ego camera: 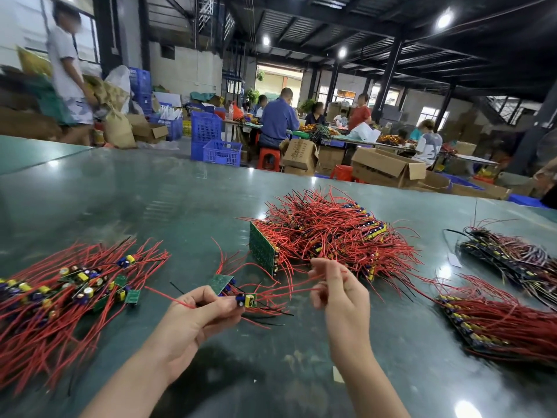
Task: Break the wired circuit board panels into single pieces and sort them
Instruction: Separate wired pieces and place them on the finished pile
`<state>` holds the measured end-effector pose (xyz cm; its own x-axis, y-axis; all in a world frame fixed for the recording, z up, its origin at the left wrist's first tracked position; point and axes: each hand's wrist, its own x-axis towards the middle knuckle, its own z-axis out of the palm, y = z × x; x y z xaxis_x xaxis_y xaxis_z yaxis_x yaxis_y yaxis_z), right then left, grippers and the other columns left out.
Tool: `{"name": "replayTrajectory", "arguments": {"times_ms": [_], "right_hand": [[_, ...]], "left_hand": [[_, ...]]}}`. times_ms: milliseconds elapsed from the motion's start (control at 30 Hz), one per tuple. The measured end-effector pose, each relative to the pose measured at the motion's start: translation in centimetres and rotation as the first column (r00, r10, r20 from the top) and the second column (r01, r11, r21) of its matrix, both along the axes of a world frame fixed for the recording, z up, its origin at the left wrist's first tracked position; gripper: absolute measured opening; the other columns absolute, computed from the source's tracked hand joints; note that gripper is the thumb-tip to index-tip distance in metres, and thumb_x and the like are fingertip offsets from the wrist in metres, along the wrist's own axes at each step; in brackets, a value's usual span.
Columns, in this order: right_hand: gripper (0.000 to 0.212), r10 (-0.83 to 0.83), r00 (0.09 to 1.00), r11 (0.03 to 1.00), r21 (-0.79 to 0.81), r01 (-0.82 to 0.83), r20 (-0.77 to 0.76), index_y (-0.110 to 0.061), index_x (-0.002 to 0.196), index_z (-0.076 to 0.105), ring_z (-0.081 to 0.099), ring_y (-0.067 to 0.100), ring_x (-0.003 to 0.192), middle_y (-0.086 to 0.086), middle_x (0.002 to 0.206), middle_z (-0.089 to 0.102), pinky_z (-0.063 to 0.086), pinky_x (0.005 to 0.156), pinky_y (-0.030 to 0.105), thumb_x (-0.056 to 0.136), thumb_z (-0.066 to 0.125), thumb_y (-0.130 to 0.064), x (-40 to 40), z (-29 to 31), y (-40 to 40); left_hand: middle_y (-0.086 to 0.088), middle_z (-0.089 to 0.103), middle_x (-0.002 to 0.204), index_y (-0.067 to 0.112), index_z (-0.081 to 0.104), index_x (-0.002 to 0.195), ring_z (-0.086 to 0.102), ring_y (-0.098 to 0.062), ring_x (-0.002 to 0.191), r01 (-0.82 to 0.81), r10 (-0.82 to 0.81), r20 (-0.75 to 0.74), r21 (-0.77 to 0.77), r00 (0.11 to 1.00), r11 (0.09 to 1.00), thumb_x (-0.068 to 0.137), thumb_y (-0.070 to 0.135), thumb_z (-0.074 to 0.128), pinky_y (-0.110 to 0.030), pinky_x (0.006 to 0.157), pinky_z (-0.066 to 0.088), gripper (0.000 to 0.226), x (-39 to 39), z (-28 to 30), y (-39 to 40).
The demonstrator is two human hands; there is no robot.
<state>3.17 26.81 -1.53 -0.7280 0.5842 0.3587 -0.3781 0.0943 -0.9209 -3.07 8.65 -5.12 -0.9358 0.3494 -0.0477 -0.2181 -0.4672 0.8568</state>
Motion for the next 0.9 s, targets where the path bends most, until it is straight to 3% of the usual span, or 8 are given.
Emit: {"name": "replayTrajectory", "arguments": {"times_ms": [133,300,367,433,500,567,733,900], "right_hand": [[0.048,0.127,0.991,0.94,-0.317,-0.13,-0.032,-0.013,0.079,0.075,0.045,0.006,0.049,0.003,0.074,0.068,0.037,0.046,0.015,0.1,0.036,-0.031,-0.1,0.4,0.2],[0.046,0.332,0.93,0.718,-0.597,-0.358,-0.158,-0.018,0.09,0.069,0.034,0.008,0.045,-0.002,0.079,0.067,0.034,0.041,0.017,0.099,0.031,-0.041,-0.2,0.7,0.4],[0.045,0.341,0.934,0.761,-0.551,-0.342,-0.108,-0.019,0.088,0.072,0.033,0.007,0.045,0.0,0.078,0.065,0.032,0.04,0.016,0.099,0.034,-0.038,-0.3,0.7,1.0],[0.042,0.228,0.972,0.929,-0.311,-0.202,0.049,-0.018,0.083,0.076,0.034,0.006,0.046,0.006,0.073,0.055,0.034,0.044,0.015,0.1,0.039,-0.03,-0.3,0.5,1.7],[0.039,0.192,0.977,0.97,-0.167,-0.175,0.094,-0.021,0.083,0.077,0.037,0.005,0.047,0.006,0.07,0.056,0.038,0.048,0.015,0.099,0.043,-0.026,-0.3,0.4,2.1],[0.038,0.266,0.963,0.93,-0.276,-0.243,0.049,-0.018,0.083,0.078,0.042,0.003,0.048,-0.001,0.077,0.069,0.045,0.05,0.015,0.096,0.044,-0.027,-0.2,0.5,1.9],[0.042,0.386,0.892,0.589,-0.682,-0.434,-0.234,-0.009,0.091,0.076,0.039,0.006,0.044,0.004,0.083,0.067,0.041,0.043,0.016,0.091,0.045,-0.037,-0.5,1.0,1.8],[0.072,0.484,0.873,0.676,-0.606,-0.419,-0.063,-0.008,0.113,0.058,0.04,0.01,0.046,0.004,0.085,0.063,0.04,0.043,0.021,0.068,0.046,-0.063,-1.0,-0.3,-0.1]], "left_hand": [[-0.019,0.071,0.072,0.014,0.055,0.046,0.072,-0.023,0.065,0.043,-0.044,0.043,0.016,0.998,0.999,0.059,-0.005,0.066,-0.026,0.054,0.057,0.025,0.0,-0.3,0.0],[-0.018,0.071,0.073,0.013,0.055,0.048,0.072,-0.022,0.067,0.074,-0.076,0.083,0.031,0.994,0.997,0.06,-0.004,0.067,-0.026,0.055,0.057,0.024,0.1,-0.7,0.4],[-0.018,0.071,0.072,0.014,0.055,0.047,0.072,-0.022,0.067,0.063,-0.066,0.091,0.037,0.994,0.997,0.06,-0.004,0.067,-0.026,0.055,0.057,0.025,0.0,-0.8,0.3],[-0.016,0.07,0.07,0.015,0.056,0.046,0.072,-0.021,0.066,0.039,-0.043,0.086,0.042,0.995,0.998,0.059,-0.004,0.067,-0.026,0.055,0.057,0.025,-0.1,-0.8,0.2],[-0.015,0.07,0.068,0.015,0.055,0.045,0.072,-0.021,0.065,0.015,-0.019,0.077,0.048,0.997,0.999,0.059,-0.003,0.067,-0.025,0.055,0.057,0.025,-0.1,-0.7,0.0],[-0.015,0.07,0.068,0.014,0.055,0.046,0.072,-0.02,0.065,0.01,-0.014,0.081,0.059,0.997,0.998,0.06,-0.003,0.066,-0.025,0.055,0.057,0.025,-0.1,-0.6,0.0],[-0.015,0.071,0.071,0.014,0.054,0.048,0.072,-0.02,0.066,0.055,-0.067,0.107,0.113,0.992,0.992,0.061,-0.004,0.066,-0.024,0.053,0.057,0.024,0.7,-0.1,0.6],[-0.011,0.069,0.065,0.011,0.051,0.049,0.071,-0.017,0.061,-0.132,0.111,0.132,0.163,0.985,0.978,0.073,-0.012,0.06,-0.016,0.051,0.054,0.034,1.2,-0.2,1.9]]}}
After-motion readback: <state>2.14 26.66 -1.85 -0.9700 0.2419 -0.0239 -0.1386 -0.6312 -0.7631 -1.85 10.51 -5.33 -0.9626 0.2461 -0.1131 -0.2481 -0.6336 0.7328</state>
